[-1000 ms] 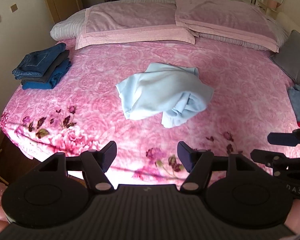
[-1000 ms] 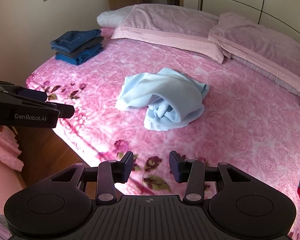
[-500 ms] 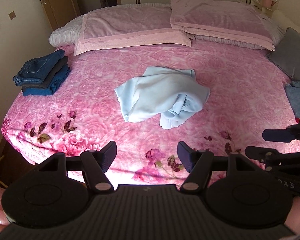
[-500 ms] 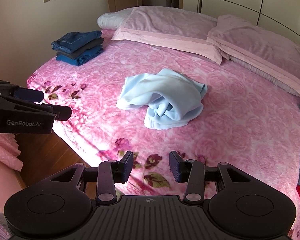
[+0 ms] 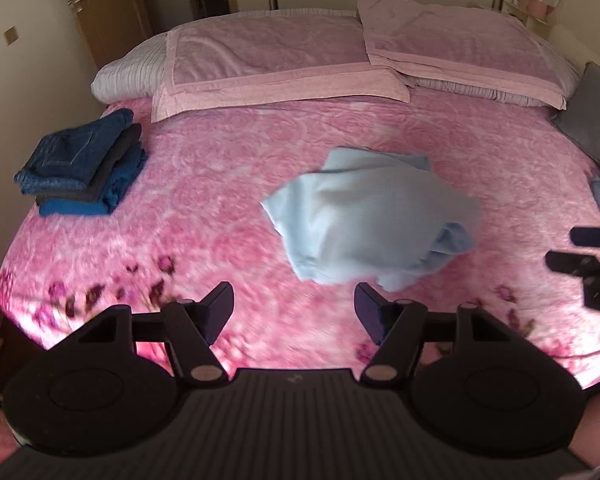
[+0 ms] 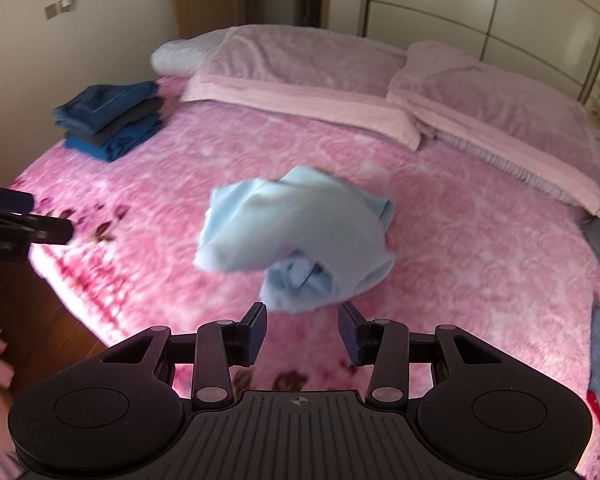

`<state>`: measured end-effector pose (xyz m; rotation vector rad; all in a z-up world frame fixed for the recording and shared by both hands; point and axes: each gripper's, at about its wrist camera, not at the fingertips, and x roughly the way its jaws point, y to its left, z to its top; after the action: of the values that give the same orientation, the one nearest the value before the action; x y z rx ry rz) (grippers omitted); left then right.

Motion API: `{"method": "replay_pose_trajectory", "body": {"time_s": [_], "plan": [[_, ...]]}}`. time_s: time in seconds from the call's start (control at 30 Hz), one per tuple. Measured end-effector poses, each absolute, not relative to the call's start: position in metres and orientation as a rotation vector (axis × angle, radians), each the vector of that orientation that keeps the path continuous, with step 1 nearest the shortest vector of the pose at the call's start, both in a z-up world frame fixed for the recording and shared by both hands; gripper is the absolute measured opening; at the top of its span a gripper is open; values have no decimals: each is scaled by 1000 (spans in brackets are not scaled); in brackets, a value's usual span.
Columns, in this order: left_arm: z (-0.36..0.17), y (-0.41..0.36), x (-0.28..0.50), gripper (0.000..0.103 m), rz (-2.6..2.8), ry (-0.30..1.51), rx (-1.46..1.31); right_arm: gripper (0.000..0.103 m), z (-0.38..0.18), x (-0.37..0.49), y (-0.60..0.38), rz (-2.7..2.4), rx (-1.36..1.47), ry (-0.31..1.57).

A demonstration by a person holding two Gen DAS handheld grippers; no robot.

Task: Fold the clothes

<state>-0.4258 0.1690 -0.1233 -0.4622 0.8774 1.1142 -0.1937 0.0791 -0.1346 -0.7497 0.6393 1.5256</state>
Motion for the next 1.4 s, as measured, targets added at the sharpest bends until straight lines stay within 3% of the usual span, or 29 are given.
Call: {"method": "replay_pose_trajectory", "body": {"time_s": [0.5, 0.57, 0.63, 1.03, 1.1, 1.13, 1.2, 1.4], "plan": [[-200, 276, -463, 63, 863, 984, -364, 45, -228, -246, 128, 1286, -998, 476], [-213, 284, -466, 63, 838, 988, -361, 52, -238, -248, 131, 1279, -1013, 452], [-228, 291, -468, 63, 822, 993, -364, 60, -248, -248, 137, 1274, -1016, 408], [-315, 336, -465, 63, 791, 1018, -278, 60, -304, -242, 185, 1332, -1076, 46], [-327, 345, -460, 62, 787, 1021, -258, 45, -307, -237, 190, 1389, -1059, 16], [-333, 349, -457, 62, 784, 1022, -249, 3, -308, -233, 192, 1405, -1054, 27], [-344, 355, -448, 56, 778, 1034, -220, 0, -303, -216, 197, 1393, -1017, 89], [-362, 356, -414, 56, 698, 1039, -54, 0, -272, -129, 198, 1189, -768, 338]]}}
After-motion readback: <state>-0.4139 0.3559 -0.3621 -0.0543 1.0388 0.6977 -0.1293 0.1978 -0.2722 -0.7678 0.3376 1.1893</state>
